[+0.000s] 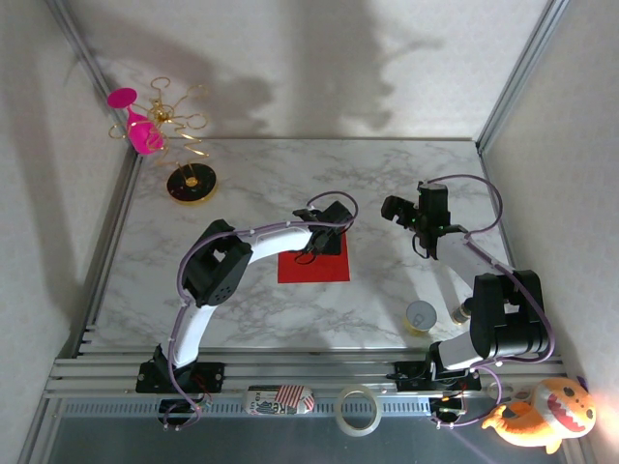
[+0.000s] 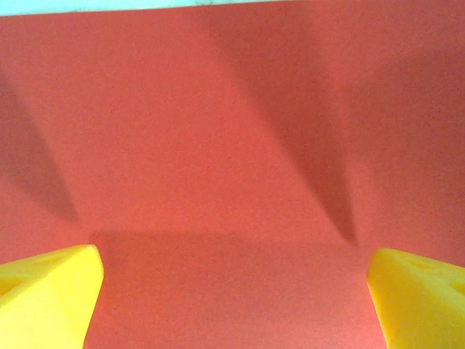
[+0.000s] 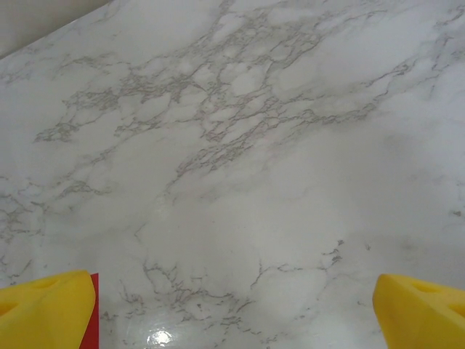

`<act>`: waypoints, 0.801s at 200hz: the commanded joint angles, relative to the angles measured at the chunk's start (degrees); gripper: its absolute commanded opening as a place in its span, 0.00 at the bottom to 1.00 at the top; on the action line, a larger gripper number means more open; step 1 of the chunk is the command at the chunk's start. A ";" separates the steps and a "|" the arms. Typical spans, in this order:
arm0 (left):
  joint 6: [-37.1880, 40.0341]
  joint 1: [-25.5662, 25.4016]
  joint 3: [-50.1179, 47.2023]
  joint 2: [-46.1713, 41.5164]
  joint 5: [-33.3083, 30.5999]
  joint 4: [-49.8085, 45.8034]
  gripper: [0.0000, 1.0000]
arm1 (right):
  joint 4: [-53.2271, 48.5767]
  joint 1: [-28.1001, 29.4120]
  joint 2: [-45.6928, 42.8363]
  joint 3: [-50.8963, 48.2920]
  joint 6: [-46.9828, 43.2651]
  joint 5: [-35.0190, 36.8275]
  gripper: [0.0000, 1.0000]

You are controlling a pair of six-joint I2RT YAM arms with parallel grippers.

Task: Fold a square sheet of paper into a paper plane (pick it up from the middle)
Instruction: First fold the square sheet of paper in half at the center of the table.

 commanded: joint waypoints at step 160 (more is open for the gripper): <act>-1.91 0.56 -5.75 -2.48 2.46 4.41 0.66 | -0.82 -0.22 1.82 2.05 -0.34 -1.44 0.99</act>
